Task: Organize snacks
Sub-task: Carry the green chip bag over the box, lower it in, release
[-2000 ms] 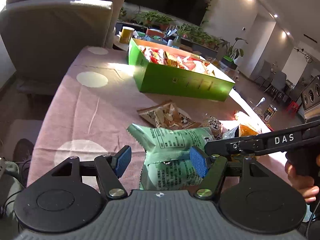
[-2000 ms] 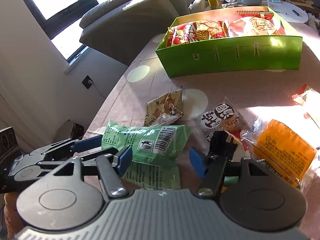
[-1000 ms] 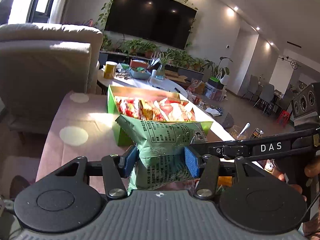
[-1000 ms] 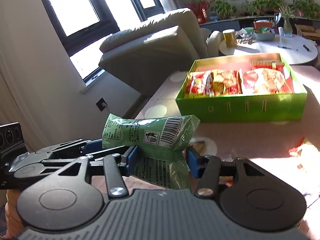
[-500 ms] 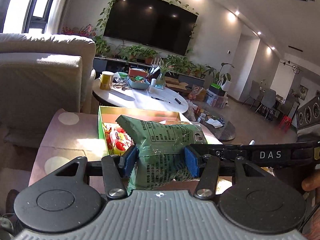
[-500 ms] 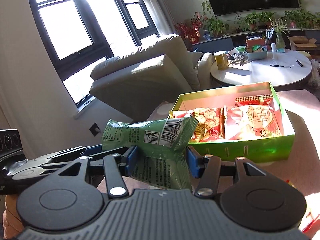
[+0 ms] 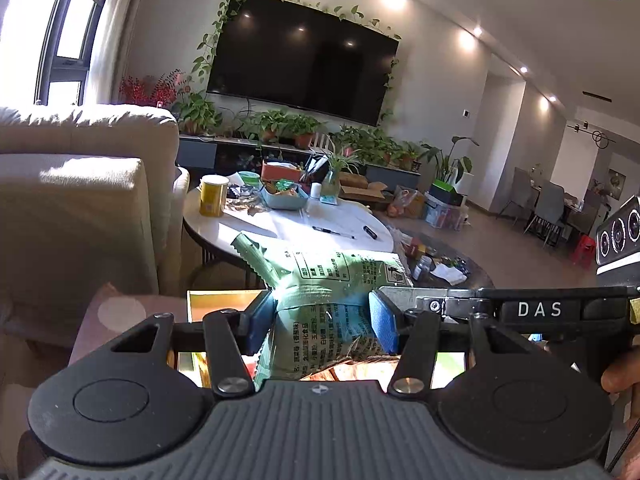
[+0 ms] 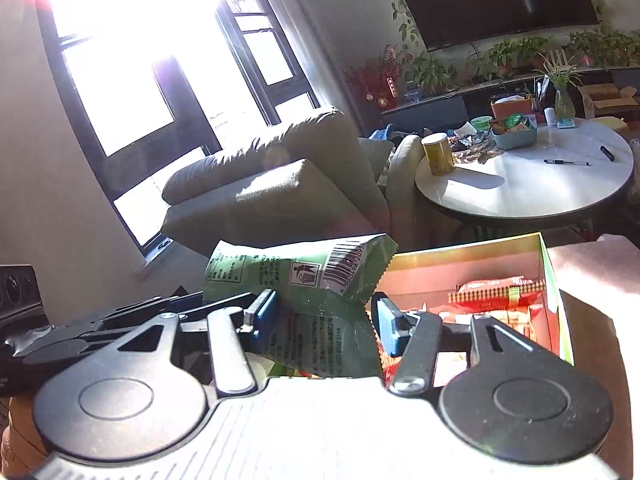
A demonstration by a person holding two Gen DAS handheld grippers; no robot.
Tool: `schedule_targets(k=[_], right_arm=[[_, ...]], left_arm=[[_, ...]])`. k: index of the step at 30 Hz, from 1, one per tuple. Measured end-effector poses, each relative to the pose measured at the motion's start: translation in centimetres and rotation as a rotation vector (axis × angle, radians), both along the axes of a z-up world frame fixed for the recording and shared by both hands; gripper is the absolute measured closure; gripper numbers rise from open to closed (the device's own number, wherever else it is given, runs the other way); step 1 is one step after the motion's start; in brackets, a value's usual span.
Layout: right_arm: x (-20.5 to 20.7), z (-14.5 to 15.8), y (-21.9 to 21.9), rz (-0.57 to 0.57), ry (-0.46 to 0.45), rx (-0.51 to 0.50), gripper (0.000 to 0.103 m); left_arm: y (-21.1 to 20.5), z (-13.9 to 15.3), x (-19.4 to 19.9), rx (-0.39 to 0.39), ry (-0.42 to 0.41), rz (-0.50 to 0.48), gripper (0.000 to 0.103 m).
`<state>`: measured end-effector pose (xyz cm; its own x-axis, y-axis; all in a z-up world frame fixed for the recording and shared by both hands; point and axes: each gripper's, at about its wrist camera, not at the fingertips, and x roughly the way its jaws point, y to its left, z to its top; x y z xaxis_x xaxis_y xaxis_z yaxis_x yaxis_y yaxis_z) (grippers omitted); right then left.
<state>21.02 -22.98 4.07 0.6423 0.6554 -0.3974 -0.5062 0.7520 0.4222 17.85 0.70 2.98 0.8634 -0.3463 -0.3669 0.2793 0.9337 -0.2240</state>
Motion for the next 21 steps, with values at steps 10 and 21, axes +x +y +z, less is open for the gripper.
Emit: schedule_targets(k=[10,21], right_arm=[[6.2,-2.7,1.1,0.022,0.031,-0.022,0.054],[8.0,-5.4,2.2,-0.005,0.059,-0.083,0.054]], left_arm=[[0.8,-3.2,5.9,-0.033,0.098,0.026,0.054],[1.4,-6.0,8.4,-0.009,0.148,0.048,0.053]])
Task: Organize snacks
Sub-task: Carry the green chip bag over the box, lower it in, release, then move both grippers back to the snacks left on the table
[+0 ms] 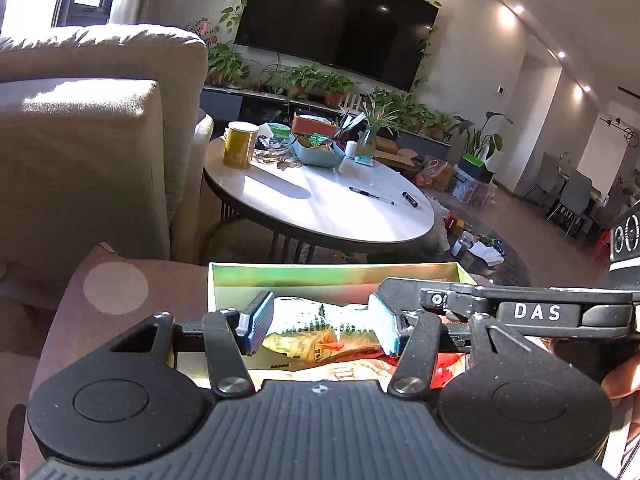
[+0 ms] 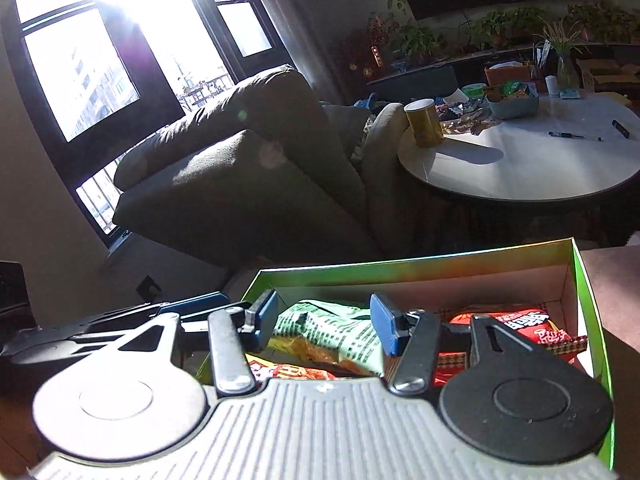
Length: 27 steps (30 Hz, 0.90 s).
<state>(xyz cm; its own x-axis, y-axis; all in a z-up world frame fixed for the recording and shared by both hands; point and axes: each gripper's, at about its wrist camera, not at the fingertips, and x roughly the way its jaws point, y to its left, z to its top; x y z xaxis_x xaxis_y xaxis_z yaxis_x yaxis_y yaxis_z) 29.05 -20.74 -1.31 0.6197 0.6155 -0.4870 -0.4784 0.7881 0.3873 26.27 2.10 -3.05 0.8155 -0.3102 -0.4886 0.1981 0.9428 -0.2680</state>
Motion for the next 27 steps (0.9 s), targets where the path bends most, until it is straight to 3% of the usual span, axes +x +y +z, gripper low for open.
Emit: schedule_targets(k=[6,13,19,27], right_arm=[[-1.8,0.9,-0.8,-0.003,-0.052,-0.061,0.054],[-3.8,1.7,-2.3,-0.030,-0.008,-0.076,0.054],[-7.1,1.6,-2.8,-0.021,-0.002,-0.072,0.054],[-12.6,0.6,-1.8,0.041,-0.013,-0.106,0.051]], left_arm=[[0.4,0.2,-1.2,-0.001,-0.002,0.012,0.047],[0.6,1.5,-4.1,0.005,-0.044,0.019,0.034],[0.2,1.8,-8.2,0.051,-0.038,0.026,0.024],[-1.3,0.5,-13.7,0.129,-0.029,0.026,0.021]])
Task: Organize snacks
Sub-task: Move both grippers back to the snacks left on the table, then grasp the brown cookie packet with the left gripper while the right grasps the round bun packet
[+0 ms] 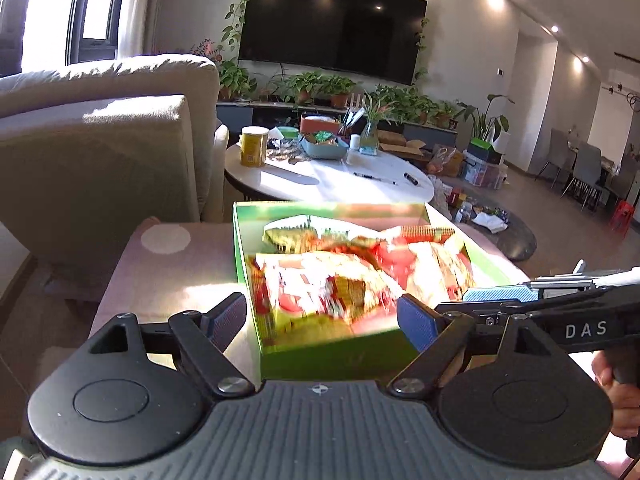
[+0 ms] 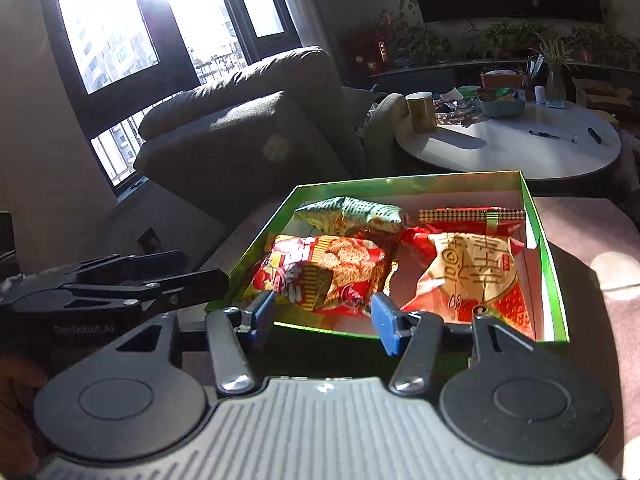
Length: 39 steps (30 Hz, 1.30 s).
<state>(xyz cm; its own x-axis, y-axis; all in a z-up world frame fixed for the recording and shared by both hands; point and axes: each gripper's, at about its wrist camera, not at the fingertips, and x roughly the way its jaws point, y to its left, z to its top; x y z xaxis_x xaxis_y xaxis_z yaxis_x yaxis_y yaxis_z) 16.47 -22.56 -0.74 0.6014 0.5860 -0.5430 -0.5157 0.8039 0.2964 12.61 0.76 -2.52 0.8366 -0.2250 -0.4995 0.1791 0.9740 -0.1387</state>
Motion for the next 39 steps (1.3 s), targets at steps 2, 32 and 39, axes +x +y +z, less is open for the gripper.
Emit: schedule_targets(k=[2,32,39], right_arm=[[-1.4,-0.2,0.1,0.007,-0.006,-0.015,0.049],[-10.5,-1.7,-4.5,-0.103,0.004,0.009,0.038],[-10.7,-2.3,-3.8,-0.066,0.016,-0.012,0.037]], left_arm=[[-0.3,-0.4,-1.1,0.007,0.018,0.006,0.019],[-3.2,-6.7,-4.7,0.094,0.238,0.091,0.018],[-3.3,-7.7,-4.3,0.122,0.237,0.109,0.022]])
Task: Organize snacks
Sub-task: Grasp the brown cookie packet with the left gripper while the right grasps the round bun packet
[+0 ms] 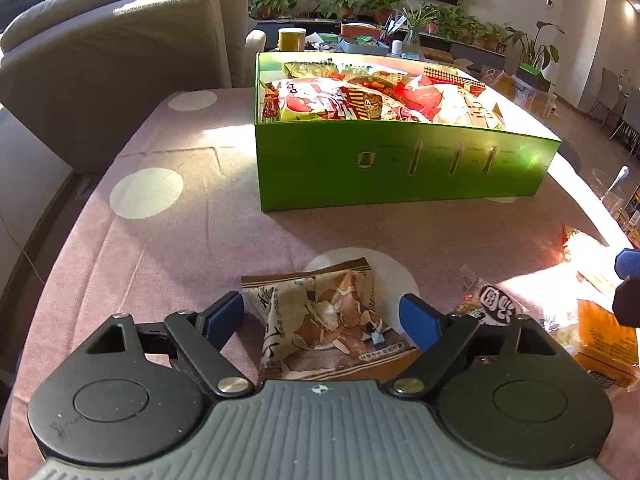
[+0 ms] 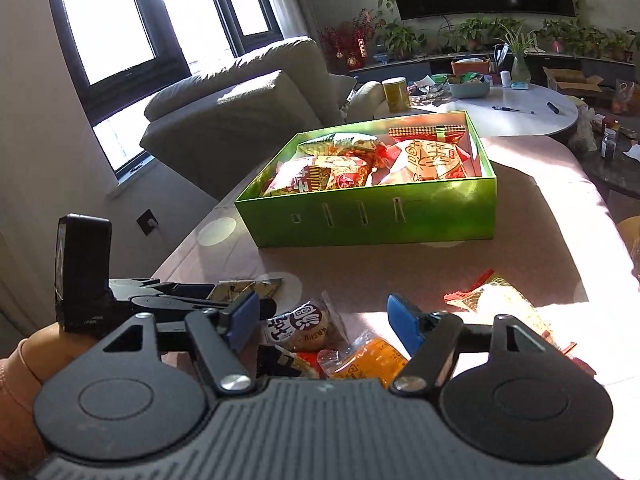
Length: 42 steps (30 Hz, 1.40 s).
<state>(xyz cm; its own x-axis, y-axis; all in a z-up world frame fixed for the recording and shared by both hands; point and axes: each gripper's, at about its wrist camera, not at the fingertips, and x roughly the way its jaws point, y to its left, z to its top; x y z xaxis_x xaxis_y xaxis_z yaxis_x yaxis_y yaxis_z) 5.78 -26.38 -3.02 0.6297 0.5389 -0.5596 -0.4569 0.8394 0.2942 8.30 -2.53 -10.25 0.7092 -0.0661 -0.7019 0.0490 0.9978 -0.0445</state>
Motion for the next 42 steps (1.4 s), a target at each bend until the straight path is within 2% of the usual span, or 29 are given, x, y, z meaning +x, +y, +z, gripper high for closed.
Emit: schedule_targets(k=[2,5,10,13,16,18,23,29,34,37,40,42], right_arm=[[-0.1,-0.2,0.3,0.010,0.005,-0.009,0.037],[-0.2,-0.4,0.8,0.024,0.011,-0.021,0.036],[-0.3,-0.6,2.3,0.124,-0.012,-0.077,0.033],[0.1,-0.9,4.4,0.198,-0.040,-0.205,0.022],[0.4,-1.3,6.2,0.251,-0.057,-0.317,0.021],[0.9,-1.7,6.9,0.262,-0.044,-0.349,0.021],[2.7,-2.9,6.9,0.229,0.056,-0.341,0.020],[3.8,-3.8,7.4,0.200,0.105,-0.363,0.021],[4.0,-4.1,7.6,0.181,0.097,-0.382,0.024],[3.9,-3.9,7.5,0.161,0.096,-0.376,0.031],[3.7,-3.8,7.2,0.137,0.089,-0.358,0.033],[3.5,-3.4,6.8,0.111,0.081,-0.326,0.033]], left_arm=[[-0.1,0.0,-0.1,0.029,-0.017,-0.008,0.038],[0.0,0.2,-0.4,0.035,-0.027,-0.025,0.045],[0.7,0.4,-1.0,-0.008,-0.033,-0.026,0.047],[0.9,0.6,-1.4,-0.009,-0.043,-0.024,0.047],[1.2,0.9,-1.8,-0.020,-0.056,-0.028,0.047],[1.3,1.0,-2.0,-0.023,-0.061,-0.030,0.047],[1.9,1.0,-2.1,-0.029,-0.066,-0.036,0.047],[2.2,0.3,-1.5,-0.038,-0.047,-0.033,0.047],[2.1,0.2,-1.2,-0.029,-0.047,-0.038,0.044],[1.7,0.0,-1.2,0.004,-0.056,-0.043,0.041],[1.5,-0.1,-1.2,0.019,-0.064,-0.048,0.043],[1.9,0.1,-1.3,-0.003,-0.059,-0.044,0.046]])
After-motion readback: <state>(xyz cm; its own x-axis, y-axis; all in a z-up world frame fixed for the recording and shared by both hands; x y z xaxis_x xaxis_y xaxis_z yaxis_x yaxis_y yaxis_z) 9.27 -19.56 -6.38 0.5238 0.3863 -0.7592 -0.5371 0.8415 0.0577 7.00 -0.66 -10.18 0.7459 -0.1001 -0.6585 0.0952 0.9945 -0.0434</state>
